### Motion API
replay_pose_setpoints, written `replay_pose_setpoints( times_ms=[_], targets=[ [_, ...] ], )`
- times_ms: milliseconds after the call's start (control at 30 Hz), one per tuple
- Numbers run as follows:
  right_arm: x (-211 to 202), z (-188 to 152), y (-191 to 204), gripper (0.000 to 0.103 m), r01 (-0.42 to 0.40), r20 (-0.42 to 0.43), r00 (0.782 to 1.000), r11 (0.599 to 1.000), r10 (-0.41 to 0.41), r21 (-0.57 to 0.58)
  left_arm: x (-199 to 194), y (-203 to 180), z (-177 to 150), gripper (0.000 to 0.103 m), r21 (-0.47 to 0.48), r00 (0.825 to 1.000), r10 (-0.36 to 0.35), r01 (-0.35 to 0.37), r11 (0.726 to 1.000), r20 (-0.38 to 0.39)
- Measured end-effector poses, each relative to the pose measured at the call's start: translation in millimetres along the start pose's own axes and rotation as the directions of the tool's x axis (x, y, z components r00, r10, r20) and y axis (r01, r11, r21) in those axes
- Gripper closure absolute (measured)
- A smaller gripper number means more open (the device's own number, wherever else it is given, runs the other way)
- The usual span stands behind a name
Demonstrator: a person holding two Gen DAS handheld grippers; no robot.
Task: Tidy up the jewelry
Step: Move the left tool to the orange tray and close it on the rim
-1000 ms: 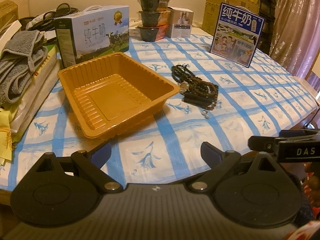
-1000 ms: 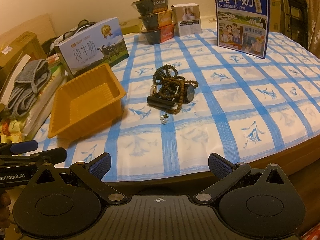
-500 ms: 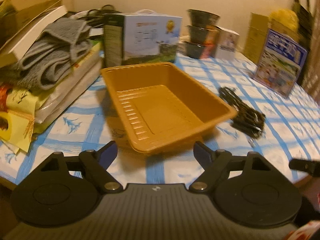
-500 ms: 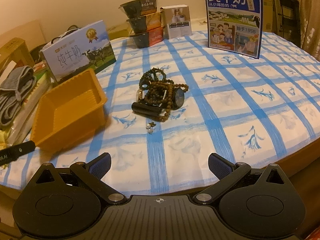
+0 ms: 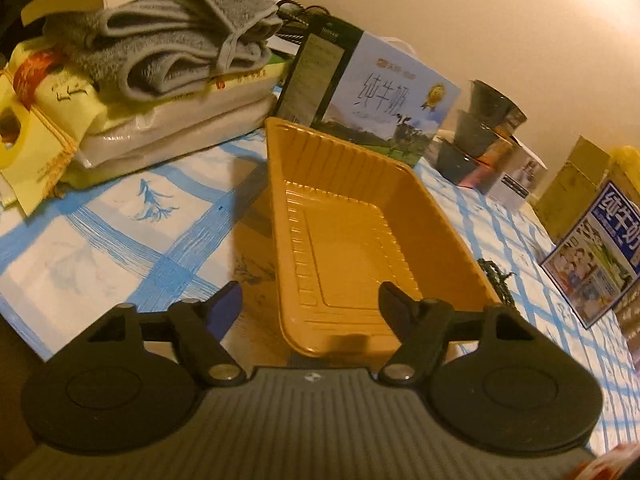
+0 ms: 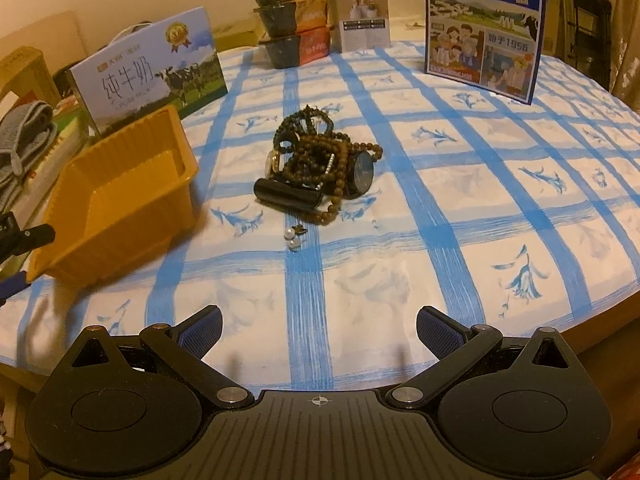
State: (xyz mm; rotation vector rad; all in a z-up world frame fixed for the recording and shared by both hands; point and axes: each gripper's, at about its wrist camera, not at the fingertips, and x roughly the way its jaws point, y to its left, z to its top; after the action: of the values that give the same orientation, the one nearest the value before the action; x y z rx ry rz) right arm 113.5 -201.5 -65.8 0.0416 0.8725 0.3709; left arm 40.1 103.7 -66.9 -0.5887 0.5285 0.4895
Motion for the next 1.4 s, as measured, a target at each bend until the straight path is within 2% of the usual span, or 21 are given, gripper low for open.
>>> replay_pose_setpoints(
  times_ms=[67,133,267,333,400,467,533,700,767,833,867,933,1000,1167,1267,1400],
  targets=[
    [5.2,2.2,-0.5,0.0,0.004,0.005,1.0,1.0,-0.004,0.006,7.7,1.3,-1.9,0.047,-0.007,1.0,-0.008,0.008,1.0,-0.016],
    [9.8,5.2,-0.7,0.0,0.003,0.019,1.0,1.0,-0.003,0.009,14.2,2.2,-3.5,0.062,-0.005,0.999,-0.024,0.023,1.0,-0.029],
    [18.7,13.9,0.1,0.0,-0.002,0.033,0.999,1.0,0.002,0.003,21.8,4.7,-2.8,0.072,0.032,0.997,-0.055,0.057,0.998,-0.045],
    [23.1,17.0,0.2,0.0,-0.003,0.033,0.999,1.0,0.003,0.001,25.9,8.6,-0.8,0.086,0.051,0.995,-0.075,0.078,0.996,-0.061],
    [27.2,18.6,0.0,0.0,-0.002,0.03,1.0,1.0,0.002,0.0,30.5,16.7,3.1,0.088,0.043,0.991,-0.104,0.107,0.993,-0.08],
    [30.8,18.9,0.5,0.0,0.002,0.024,1.0,1.0,-0.002,-0.002,33.5,21.0,7.8,0.088,0.066,0.989,-0.121,0.127,0.99,-0.09],
    [33.9,18.1,0.1,0.0,0.007,0.017,1.0,1.0,-0.007,-0.002,35.7,21.7,13.0,0.089,0.128,0.986,-0.135,0.147,0.981,-0.099],
    [38.2,17.6,-3.8,0.0,0.019,0.008,1.0,1.0,-0.019,0.007,53.7,26.6,35.8,0.089,0.253,0.969,-0.175,0.215,0.943,-0.173],
    [38.9,18.2,-4.5,0.0,0.022,0.009,1.0,1.0,-0.022,0.011,59.9,28.8,44.4,0.089,0.288,0.974,-0.158,0.201,0.937,-0.163],
    [39.2,18.7,-4.2,0.0,0.022,0.009,1.0,1.0,-0.022,0.012,67.8,32.5,52.3,0.077,0.312,0.973,-0.151,0.2,0.929,-0.176],
    [39.1,18.7,-4.3,0.0,0.022,0.008,1.0,1.0,-0.022,0.012,68.9,34.9,55.2,0.074,0.3,0.976,-0.141,0.185,0.936,-0.164],
    [39.3,18.8,-4.3,0.0,0.021,0.007,1.0,1.0,-0.021,0.013,65.8,41.4,59.2,0.06,0.24,0.98,-0.15,0.178,0.954,-0.131],
    [40.1,18.7,-3.5,0.0,0.02,0.004,1.0,1.0,-0.02,0.011,58.8,45.1,55.9,0.054,0.168,0.982,-0.157,0.173,0.97,-0.107],
    [43.2,17.4,-0.1,0.0,0.017,-0.005,1.0,1.0,-0.017,0.005,41.0,49.7,30.4,0.054,0.021,0.995,-0.078,0.079,0.997,-0.054],
    [44.4,16.4,0.6,0.0,0.02,-0.006,1.0,1.0,-0.02,-0.001,32.2,46.2,15.8,0.055,-0.068,1.0,-0.027,0.027,0.997,0.007],
    [45.6,15.2,-0.9,0.0,0.021,-0.008,1.0,1.0,-0.021,0.006,36.0,35.4,12.2,0.059,-0.11,1.0,0.005,-0.003,0.994,0.015]
  ],
)
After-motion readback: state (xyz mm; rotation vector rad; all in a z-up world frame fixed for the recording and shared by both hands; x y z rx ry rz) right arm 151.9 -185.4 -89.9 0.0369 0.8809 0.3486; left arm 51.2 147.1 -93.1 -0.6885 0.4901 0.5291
